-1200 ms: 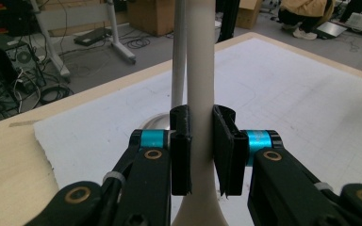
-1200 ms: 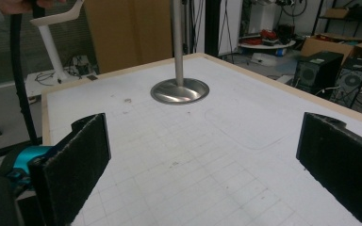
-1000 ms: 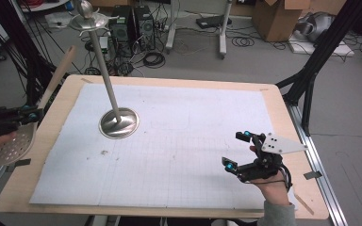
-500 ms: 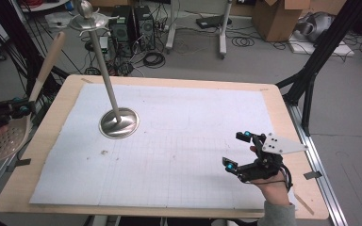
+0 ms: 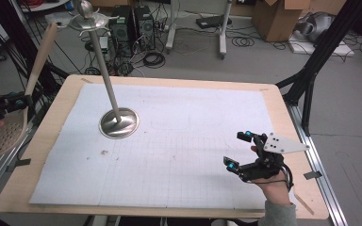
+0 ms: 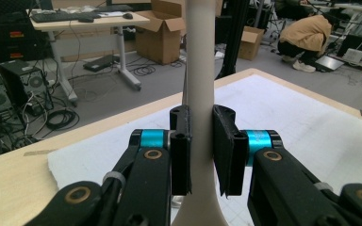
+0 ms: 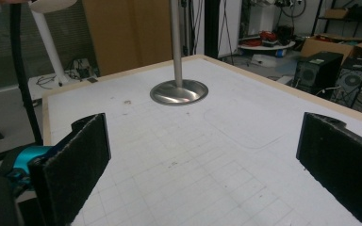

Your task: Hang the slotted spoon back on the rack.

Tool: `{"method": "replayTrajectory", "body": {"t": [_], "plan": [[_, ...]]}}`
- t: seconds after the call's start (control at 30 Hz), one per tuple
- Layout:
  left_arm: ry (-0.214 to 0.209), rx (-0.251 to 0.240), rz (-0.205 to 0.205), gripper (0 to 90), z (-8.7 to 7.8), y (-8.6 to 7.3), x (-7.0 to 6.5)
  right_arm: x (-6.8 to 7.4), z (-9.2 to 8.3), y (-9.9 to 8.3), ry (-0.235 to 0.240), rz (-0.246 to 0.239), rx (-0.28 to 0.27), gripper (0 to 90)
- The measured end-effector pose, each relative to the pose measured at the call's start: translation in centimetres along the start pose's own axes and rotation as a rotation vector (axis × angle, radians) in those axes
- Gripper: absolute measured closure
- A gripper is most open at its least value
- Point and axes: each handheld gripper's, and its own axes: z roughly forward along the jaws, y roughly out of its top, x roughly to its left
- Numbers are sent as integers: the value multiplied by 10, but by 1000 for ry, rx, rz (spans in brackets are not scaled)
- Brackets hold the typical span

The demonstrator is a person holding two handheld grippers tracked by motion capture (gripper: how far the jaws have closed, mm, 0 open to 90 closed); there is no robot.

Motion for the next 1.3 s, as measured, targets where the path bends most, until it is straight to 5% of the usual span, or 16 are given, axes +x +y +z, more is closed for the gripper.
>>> {"method": "replayTrajectory", "body": {"t": [1.3], "plan": [[-16,-6,-37,776,13,-5,7,-1,-1,-2,-4,7,7,23]]}}
